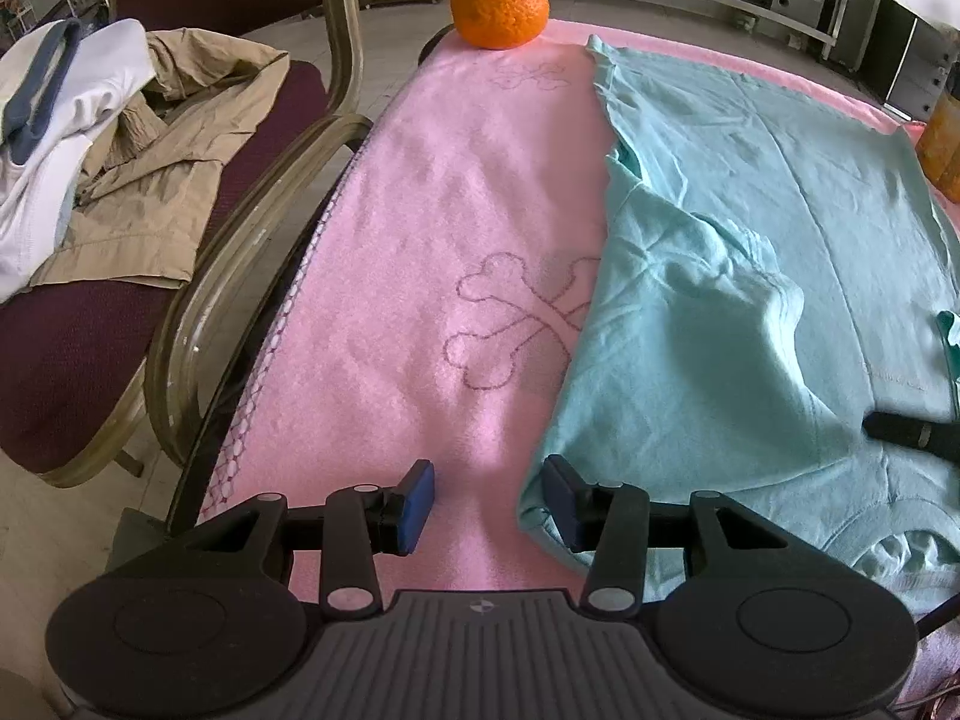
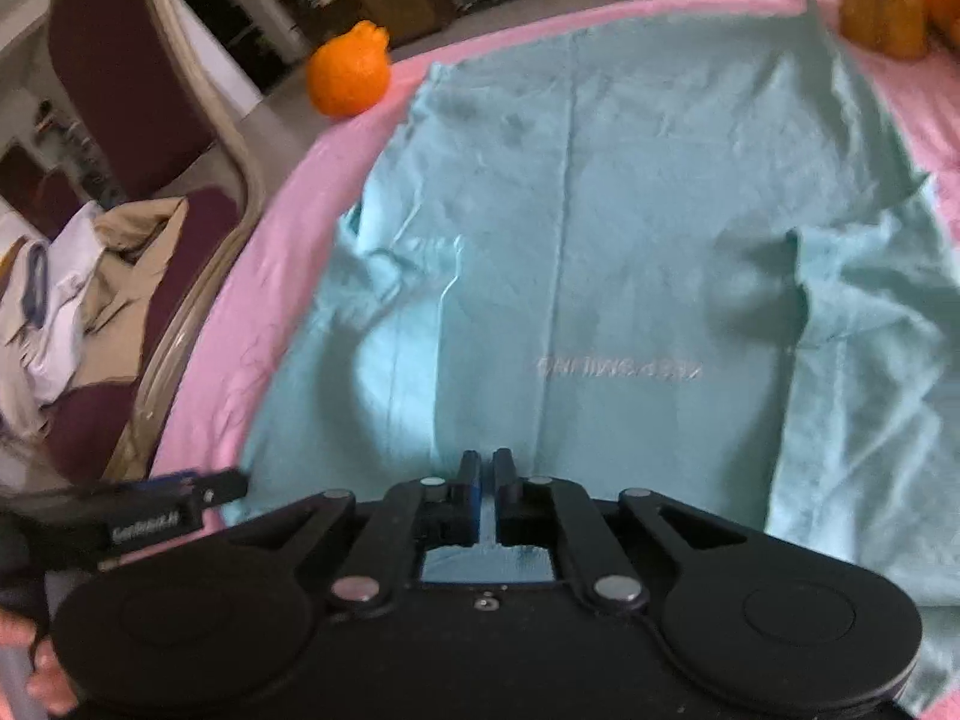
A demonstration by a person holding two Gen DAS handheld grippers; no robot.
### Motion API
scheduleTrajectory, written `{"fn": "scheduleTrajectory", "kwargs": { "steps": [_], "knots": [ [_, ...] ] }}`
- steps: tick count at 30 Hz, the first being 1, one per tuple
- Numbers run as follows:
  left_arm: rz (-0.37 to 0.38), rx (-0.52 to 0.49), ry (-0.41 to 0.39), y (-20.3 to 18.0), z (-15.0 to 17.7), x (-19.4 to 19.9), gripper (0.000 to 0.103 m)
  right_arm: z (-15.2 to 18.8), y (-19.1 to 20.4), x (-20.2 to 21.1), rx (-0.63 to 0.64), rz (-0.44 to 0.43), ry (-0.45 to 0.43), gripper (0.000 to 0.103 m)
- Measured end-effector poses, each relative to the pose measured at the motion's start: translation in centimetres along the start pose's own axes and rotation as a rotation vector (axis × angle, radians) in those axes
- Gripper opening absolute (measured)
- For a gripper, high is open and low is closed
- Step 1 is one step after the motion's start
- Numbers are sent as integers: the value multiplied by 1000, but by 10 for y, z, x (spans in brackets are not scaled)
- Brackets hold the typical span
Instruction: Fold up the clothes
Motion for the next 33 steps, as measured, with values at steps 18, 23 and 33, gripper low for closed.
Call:
{"fn": "scheduleTrajectory", "kwargs": {
  "steps": [18,23,33],
  "knots": [
    [-41,-43,-29,-8,-7,-11,33,-43,-35,-21,-191,62,-108,11],
    [-53,-54,-36,-11,-2,-8,34,-42,-21,-24,-199,-143,-67,18],
    [-88,-76,-36,-10,-2,-8,37,-39,-16,-40,-180,-155,-24,24]
  ]
}}
Point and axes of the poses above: each gripper's, at about its wrist camera, not at the fingertips, and x roughly against the way its jaws point, y to its left, z to its underside, the point moved 6 cm from there along -x, roughly the way its jaws point, and after that the axes turned 8 degrees about y, right-handed, at the moved point
